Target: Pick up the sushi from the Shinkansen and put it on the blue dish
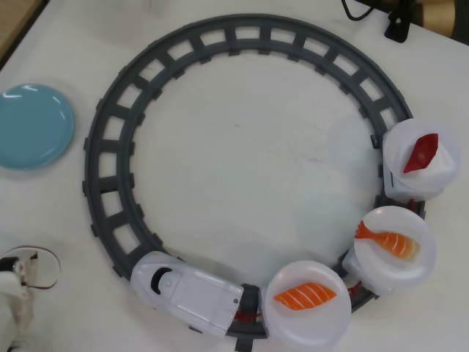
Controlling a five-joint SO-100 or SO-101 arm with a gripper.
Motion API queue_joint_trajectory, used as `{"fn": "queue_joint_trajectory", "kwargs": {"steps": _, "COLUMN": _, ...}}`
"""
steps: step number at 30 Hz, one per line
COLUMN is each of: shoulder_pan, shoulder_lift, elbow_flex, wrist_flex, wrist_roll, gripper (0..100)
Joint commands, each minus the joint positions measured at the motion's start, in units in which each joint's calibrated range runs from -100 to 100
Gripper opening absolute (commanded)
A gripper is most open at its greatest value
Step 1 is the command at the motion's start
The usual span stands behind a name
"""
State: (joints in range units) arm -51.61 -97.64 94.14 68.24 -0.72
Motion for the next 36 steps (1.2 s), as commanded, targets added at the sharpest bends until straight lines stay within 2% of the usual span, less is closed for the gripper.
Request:
{"fn": "queue_joint_trajectory", "kwargs": {"steps": 1, "shoulder_pan": 0.65, "shoulder_lift": -0.29, "elbow_flex": -0.28, "wrist_flex": 0.09, "wrist_roll": 0.04, "gripper": 3}}
{"fn": "queue_joint_trajectory", "kwargs": {"steps": 11, "shoulder_pan": 0.73, "shoulder_lift": 0.79, "elbow_flex": -13.8, "wrist_flex": 2.72, "wrist_roll": 0.2, "gripper": 3}}
{"fn": "queue_joint_trajectory", "kwargs": {"steps": 26, "shoulder_pan": 3.99, "shoulder_lift": 1.29, "elbow_flex": -23.54, "wrist_flex": 4.33, "wrist_roll": 0.31, "gripper": 3}}
{"fn": "queue_joint_trajectory", "kwargs": {"steps": 36, "shoulder_pan": 9.54, "shoulder_lift": 21.36, "elbow_flex": -38.78, "wrist_flex": 4.33, "wrist_roll": 0.31, "gripper": 3}}
